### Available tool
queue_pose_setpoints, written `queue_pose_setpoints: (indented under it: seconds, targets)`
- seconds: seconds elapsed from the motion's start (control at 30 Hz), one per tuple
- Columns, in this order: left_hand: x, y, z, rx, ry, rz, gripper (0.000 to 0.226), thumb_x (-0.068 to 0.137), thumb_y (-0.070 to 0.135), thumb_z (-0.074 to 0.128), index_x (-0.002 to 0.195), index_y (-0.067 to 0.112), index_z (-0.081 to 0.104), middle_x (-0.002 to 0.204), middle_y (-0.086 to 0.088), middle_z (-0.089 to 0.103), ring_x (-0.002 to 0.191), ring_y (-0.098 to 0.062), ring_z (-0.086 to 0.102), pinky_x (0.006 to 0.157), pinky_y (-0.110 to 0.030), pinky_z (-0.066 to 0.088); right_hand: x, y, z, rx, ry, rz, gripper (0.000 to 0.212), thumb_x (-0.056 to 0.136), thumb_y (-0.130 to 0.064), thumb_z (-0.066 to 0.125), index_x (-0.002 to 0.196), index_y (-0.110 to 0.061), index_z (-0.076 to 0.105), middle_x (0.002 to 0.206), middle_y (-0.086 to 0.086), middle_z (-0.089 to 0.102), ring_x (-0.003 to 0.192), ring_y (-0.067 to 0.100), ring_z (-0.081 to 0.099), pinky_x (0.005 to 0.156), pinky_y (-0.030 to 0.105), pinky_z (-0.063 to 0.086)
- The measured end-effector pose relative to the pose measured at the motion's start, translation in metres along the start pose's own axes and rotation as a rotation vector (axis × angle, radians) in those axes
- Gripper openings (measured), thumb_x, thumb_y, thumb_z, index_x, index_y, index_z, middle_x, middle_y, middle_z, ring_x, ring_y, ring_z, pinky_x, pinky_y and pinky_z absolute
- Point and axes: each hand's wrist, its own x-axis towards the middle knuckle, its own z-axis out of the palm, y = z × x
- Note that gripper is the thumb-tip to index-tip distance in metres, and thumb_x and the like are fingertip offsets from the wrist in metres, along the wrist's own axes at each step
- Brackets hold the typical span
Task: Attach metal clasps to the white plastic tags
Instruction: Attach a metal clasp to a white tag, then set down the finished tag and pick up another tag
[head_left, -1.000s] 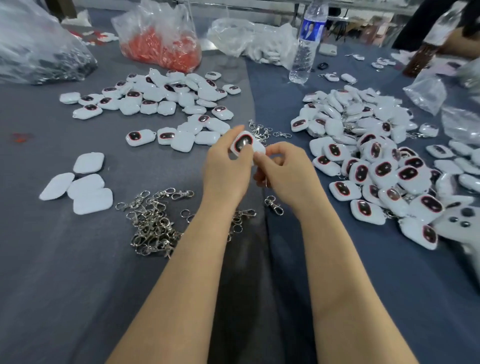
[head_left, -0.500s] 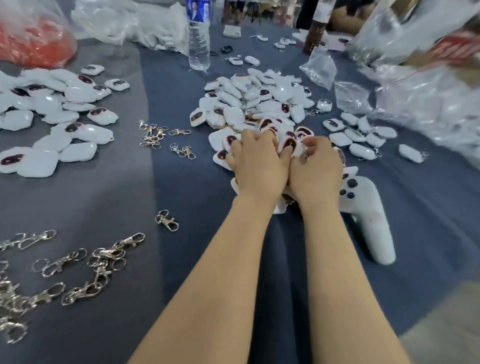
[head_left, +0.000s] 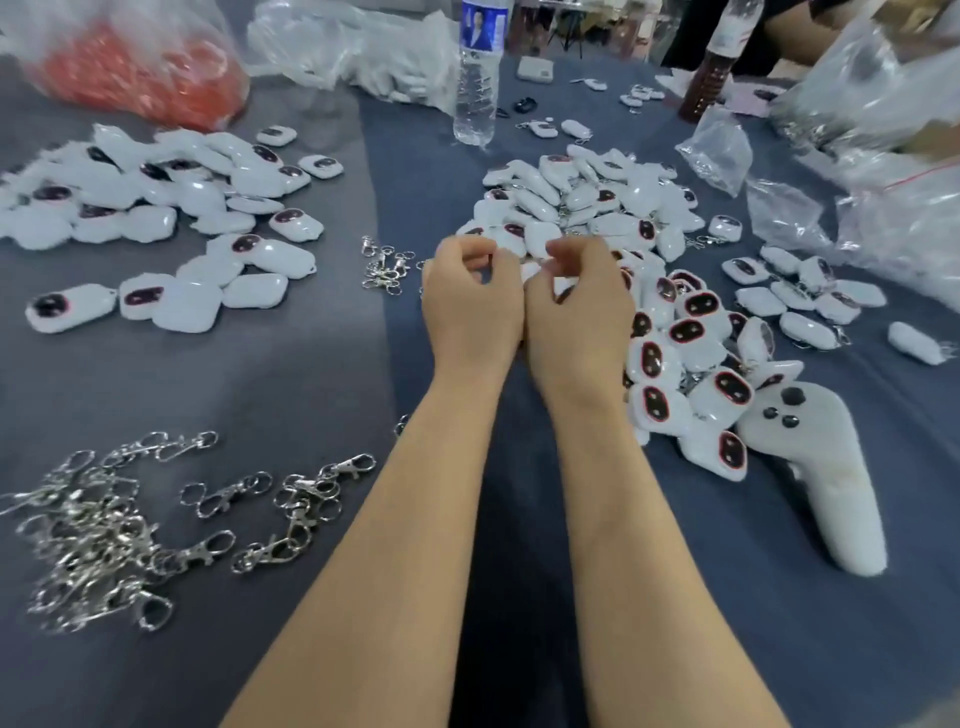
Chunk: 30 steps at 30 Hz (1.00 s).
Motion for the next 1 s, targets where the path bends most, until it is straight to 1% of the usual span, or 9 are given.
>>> queue_pose_setpoints:
  seconds: [0.1, 0.17, 0.27, 0.33, 0.43, 0.57, 0.7, 0.9, 1.0]
  targets:
    - [0.019, 0.001, -0.055, -0.087, 0.166, -0.06, 0.015, 0.087, 0.009, 0.052, 0.1, 0.014, 0.057, 0.088, 0.007, 0.055, 0.077, -0.007, 0.053, 0.07, -0.011, 0.044, -0.022, -0.023, 0.048, 0.047, -0.254, -0.017, 0.022, 0.088, -0.011, 0.05, 0.107, -0.015, 0.061, 0.089, -0.007, 0.062, 0.088, 0.014, 0.057, 0.075, 0.025, 0.041]
    - [0.03, -0.001, -0.092, -0.127, 0.283, -0.103, 0.013, 0.089, 0.01, 0.05, 0.1, 0.014, 0.054, 0.086, 0.007, 0.052, 0.073, -0.005, 0.049, 0.057, -0.004, 0.038, -0.034, -0.039, 0.083, -0.008, -0.436, -0.048, 0.027, 0.089, -0.013, 0.051, 0.115, -0.016, 0.06, 0.107, -0.001, 0.064, 0.102, 0.019, 0.056, 0.084, 0.029, 0.042]
    - [0.045, -0.005, -0.142, -0.024, 0.414, -0.11, 0.017, 0.09, 0.013, 0.048, 0.106, 0.014, 0.053, 0.105, -0.001, 0.056, 0.092, -0.014, 0.053, 0.077, -0.017, 0.045, -0.044, -0.06, 0.129, -0.125, -0.588, -0.145, 0.039, 0.091, -0.017, 0.052, 0.13, -0.015, 0.053, 0.133, 0.009, 0.052, 0.124, 0.028, 0.044, 0.103, 0.038, 0.035]
    - [0.058, -0.01, -0.168, 0.185, 0.45, -0.079, 0.028, 0.089, 0.017, 0.049, 0.116, 0.012, 0.053, 0.121, -0.006, 0.054, 0.111, -0.022, 0.051, 0.098, -0.035, 0.042, -0.046, -0.071, 0.152, -0.157, -0.618, -0.161, 0.043, 0.092, -0.021, 0.051, 0.135, -0.018, 0.05, 0.14, 0.01, 0.045, 0.13, 0.029, 0.038, 0.108, 0.038, 0.03]
    - [0.075, -0.02, -0.192, 0.543, 0.398, -0.187, 0.04, 0.089, 0.029, 0.047, 0.129, 0.023, 0.049, 0.141, -0.006, 0.039, 0.132, -0.029, 0.032, 0.112, -0.045, 0.024, -0.044, -0.077, 0.178, -0.197, -0.594, -0.168, 0.043, 0.094, -0.027, 0.049, 0.136, -0.021, 0.049, 0.142, 0.011, 0.041, 0.132, 0.029, 0.035, 0.11, 0.038, 0.026]
    - [0.092, -0.039, -0.198, 0.823, 0.308, -0.324, 0.051, 0.09, 0.038, 0.046, 0.14, 0.03, 0.037, 0.157, -0.008, 0.007, 0.145, -0.029, -0.004, 0.114, -0.053, -0.005, -0.028, -0.078, 0.204, -0.297, -0.524, -0.201, 0.044, 0.094, -0.035, 0.049, 0.137, -0.026, 0.048, 0.146, 0.013, 0.036, 0.136, 0.031, 0.029, 0.112, 0.042, 0.023]
    - [0.11, -0.049, -0.198, 0.904, 0.306, -0.289, 0.053, 0.093, 0.039, 0.043, 0.142, 0.019, 0.034, 0.158, -0.012, 0.002, 0.145, -0.03, -0.005, 0.116, -0.05, -0.003, -0.008, -0.08, 0.229, -0.367, -0.536, -0.2, 0.049, 0.091, -0.045, 0.048, 0.139, -0.035, 0.043, 0.154, 0.01, 0.023, 0.142, 0.033, 0.016, 0.114, 0.051, 0.014]
    - [0.129, -0.058, -0.196, 0.883, 0.325, -0.062, 0.04, 0.095, 0.02, 0.041, 0.133, 0.008, 0.041, 0.143, -0.012, 0.036, 0.135, -0.03, 0.025, 0.11, -0.043, 0.021, 0.016, -0.086, 0.265, -0.393, -0.678, -0.219, 0.059, 0.088, -0.053, 0.048, 0.143, -0.041, 0.031, 0.16, 0.003, 0.006, 0.145, 0.034, -0.002, 0.112, 0.06, 0.0]
    - [0.138, -0.06, -0.198, 0.928, 0.367, -0.073, 0.04, 0.095, 0.021, 0.042, 0.135, 0.013, 0.04, 0.151, -0.01, 0.023, 0.135, -0.03, 0.022, 0.108, -0.043, 0.019, 0.017, -0.085, 0.274, -0.445, -0.696, -0.25, 0.05, 0.09, -0.045, 0.046, 0.139, -0.04, 0.039, 0.157, 0.003, 0.016, 0.144, 0.033, 0.006, 0.112, 0.059, 0.0]
